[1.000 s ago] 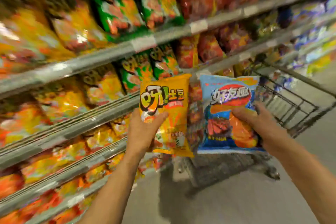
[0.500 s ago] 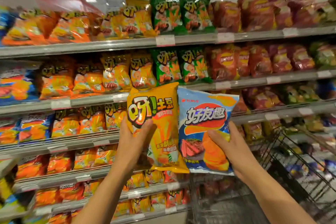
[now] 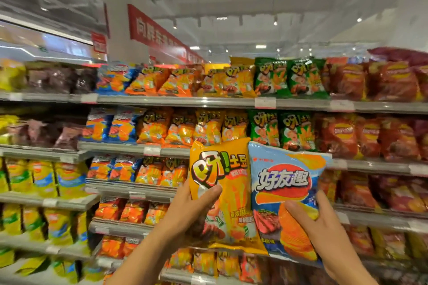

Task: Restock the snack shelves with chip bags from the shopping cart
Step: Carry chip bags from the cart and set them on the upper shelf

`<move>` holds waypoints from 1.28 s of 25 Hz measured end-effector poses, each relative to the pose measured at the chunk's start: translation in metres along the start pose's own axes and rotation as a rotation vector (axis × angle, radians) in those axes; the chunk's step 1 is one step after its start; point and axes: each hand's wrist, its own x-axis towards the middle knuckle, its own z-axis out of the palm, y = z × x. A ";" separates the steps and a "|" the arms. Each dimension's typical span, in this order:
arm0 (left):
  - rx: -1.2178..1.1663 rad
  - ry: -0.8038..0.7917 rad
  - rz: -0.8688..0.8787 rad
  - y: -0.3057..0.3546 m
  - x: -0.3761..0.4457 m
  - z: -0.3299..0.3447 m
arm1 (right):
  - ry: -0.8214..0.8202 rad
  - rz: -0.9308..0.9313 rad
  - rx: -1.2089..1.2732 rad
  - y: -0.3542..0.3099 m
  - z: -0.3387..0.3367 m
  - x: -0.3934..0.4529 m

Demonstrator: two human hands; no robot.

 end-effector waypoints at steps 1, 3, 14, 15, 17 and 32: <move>-0.005 -0.018 0.005 0.008 0.004 -0.005 | -0.020 0.003 0.002 -0.009 0.003 0.005; -0.025 -0.034 -0.005 0.026 0.011 -0.015 | -0.027 -0.039 -0.029 -0.030 0.014 0.017; -0.111 -0.112 0.199 0.045 0.113 -0.121 | 0.064 -0.221 -0.103 -0.075 0.113 0.097; -0.123 -0.089 0.212 0.040 0.129 -0.135 | 0.084 -0.231 -0.107 -0.072 0.125 0.109; -0.121 -0.061 0.231 0.034 0.164 -0.164 | 0.105 -0.243 -0.093 -0.073 0.152 0.135; -0.043 0.030 0.504 0.098 0.391 -0.223 | 0.315 -0.326 -0.169 -0.099 0.200 0.309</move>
